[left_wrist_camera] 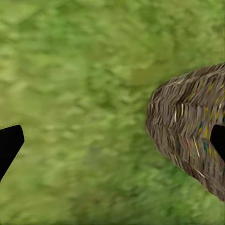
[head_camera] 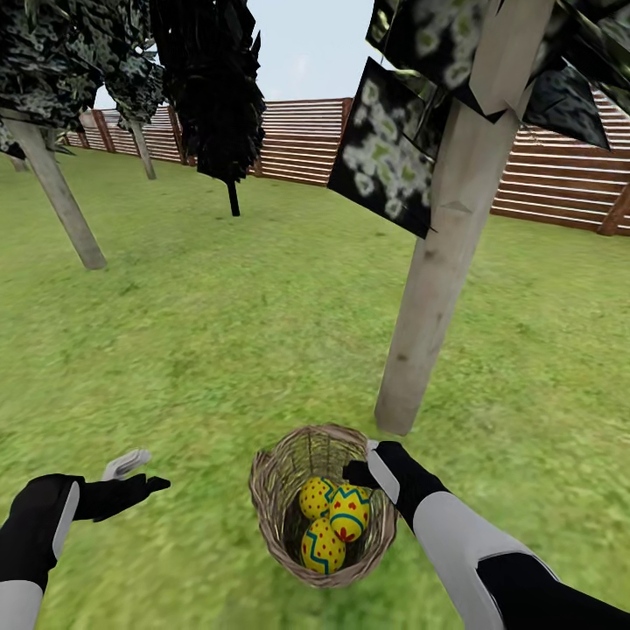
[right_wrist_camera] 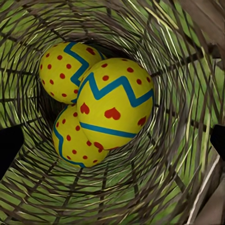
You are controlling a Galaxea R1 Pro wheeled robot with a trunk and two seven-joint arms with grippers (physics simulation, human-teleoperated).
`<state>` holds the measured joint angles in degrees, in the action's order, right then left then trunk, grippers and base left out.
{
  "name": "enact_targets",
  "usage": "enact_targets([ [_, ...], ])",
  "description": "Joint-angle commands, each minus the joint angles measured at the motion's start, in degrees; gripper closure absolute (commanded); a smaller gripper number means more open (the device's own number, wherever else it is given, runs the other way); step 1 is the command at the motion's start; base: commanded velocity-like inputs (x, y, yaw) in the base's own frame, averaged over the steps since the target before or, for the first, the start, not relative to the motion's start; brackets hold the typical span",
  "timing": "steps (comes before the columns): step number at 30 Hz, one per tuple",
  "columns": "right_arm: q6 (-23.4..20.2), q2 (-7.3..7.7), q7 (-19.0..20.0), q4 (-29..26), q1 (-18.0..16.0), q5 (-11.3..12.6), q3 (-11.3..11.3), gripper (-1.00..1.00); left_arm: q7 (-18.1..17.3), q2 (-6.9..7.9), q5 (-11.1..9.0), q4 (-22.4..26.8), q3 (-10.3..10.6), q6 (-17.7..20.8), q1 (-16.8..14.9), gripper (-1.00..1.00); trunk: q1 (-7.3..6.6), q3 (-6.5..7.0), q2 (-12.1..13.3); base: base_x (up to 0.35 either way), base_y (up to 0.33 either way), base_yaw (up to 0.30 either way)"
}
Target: Take the three Easter eggs out of the wicker basket on the lawn in the garden, then place them on the lawn next to a single tree (choose any tree) so that all three eggs are next to the same tree and none are left in the basket.
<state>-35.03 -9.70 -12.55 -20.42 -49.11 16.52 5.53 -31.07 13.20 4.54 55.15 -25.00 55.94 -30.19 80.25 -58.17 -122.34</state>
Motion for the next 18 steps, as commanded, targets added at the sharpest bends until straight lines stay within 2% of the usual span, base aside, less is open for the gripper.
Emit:
enact_targets([
  [1,-0.2,0.04,-0.5,-0.1,0.0,0.6,0.4,-1.0,-0.5,-0.02,0.5,0.0,-0.1,0.2,0.0,-1.0,0.22,-0.23,-0.4,0.0,0.0,0.0],
  [9,-0.2,0.04,-0.4,-0.2,-0.1,0.6,0.4,-1.0,-0.5,-0.01,0.4,0.0,-0.1,0.2,0.0,-1.0,1.97,-1.67,-3.6,0.0,0.0,0.0],
  [11,-0.3,-0.23,0.3,-0.3,-0.8,1.0,0.4,-1.0,-0.4,0.64,0.6,-0.5,0.0,0.0,0.3,-1.0,1.97,-1.66,-3.6,0.0,0.0,0.0],
  [18,-0.5,-0.29,1.9,-0.6,-3.0,0.9,0.5,-1.0,-0.4,1.27,0.6,-0.5,0.0,-0.1,0.9,-1.0,1.97,-1.66,-3.6,0.0,0.004,0.0],
])
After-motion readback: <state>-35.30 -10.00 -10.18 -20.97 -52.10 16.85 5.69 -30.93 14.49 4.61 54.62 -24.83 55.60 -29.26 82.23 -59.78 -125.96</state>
